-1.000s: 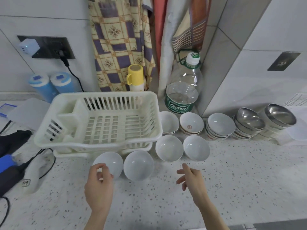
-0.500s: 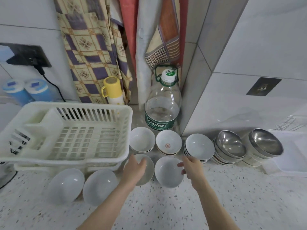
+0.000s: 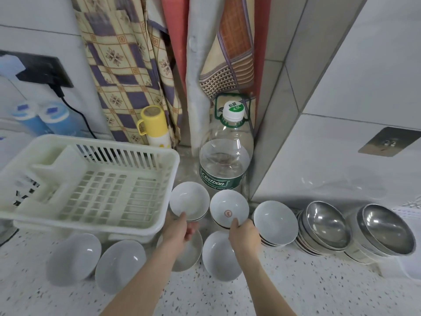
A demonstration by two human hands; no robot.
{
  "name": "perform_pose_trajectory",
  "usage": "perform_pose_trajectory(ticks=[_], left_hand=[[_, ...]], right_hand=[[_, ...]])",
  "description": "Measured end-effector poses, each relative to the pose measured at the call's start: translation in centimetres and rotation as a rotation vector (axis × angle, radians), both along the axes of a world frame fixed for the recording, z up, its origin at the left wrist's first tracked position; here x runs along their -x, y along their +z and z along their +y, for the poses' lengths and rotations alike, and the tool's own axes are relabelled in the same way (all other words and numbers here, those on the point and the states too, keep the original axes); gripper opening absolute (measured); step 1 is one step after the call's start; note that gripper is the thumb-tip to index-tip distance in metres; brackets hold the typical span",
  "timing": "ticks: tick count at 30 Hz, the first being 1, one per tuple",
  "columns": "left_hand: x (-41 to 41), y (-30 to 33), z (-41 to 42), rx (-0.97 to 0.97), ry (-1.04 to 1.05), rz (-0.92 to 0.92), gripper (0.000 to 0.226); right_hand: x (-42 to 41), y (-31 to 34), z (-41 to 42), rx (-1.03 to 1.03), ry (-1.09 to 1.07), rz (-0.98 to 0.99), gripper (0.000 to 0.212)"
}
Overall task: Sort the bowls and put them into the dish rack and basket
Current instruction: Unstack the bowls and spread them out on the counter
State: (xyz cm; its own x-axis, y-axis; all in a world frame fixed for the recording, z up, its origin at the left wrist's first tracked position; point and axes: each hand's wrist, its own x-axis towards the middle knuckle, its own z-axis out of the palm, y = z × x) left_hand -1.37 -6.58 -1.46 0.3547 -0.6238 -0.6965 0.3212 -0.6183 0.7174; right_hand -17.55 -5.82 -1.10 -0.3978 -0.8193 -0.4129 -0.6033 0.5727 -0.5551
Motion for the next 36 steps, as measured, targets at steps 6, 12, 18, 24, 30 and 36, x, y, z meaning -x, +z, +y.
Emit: perform_pose_trajectory(ticks=[6, 12, 18, 24, 30, 36], left_hand=[[0.1, 0.3, -0.4, 0.015, -0.051, -0.013, 0.026], [0.3, 0.9, -0.1, 0.097, 0.031, 0.048, 0.05], [0.0, 1.8, 0.9, 0.191, 0.054, 0.157, 0.031], [-1.1, 2.2, 2.7, 0.232, -0.008, 0.345, 0.024], [-2.6, 2.1, 5.8, 0.27, -0.191, 0.453, 0.052], [-4.4, 3.2, 12.3, 0.289, -0.335, 0.532, 0.062]], right_hand=[[-0.6, -0.4, 0.1, 0.071, -0.103, -0.08, 0.022], [-0.8, 0.3, 0.0, 0.187, -0.131, -0.141, 0.021], [0.6, 2.5, 1.3, 0.422, -0.014, -0.092, 0.024], [2.1, 4.5, 5.2, 0.509, -0.12, -0.234, 0.035], [2.1, 4.5, 11.1, 0.562, -0.275, -0.311, 0.033], [1.9, 3.1, 17.1, 0.523, -0.471, -0.403, 0.028]])
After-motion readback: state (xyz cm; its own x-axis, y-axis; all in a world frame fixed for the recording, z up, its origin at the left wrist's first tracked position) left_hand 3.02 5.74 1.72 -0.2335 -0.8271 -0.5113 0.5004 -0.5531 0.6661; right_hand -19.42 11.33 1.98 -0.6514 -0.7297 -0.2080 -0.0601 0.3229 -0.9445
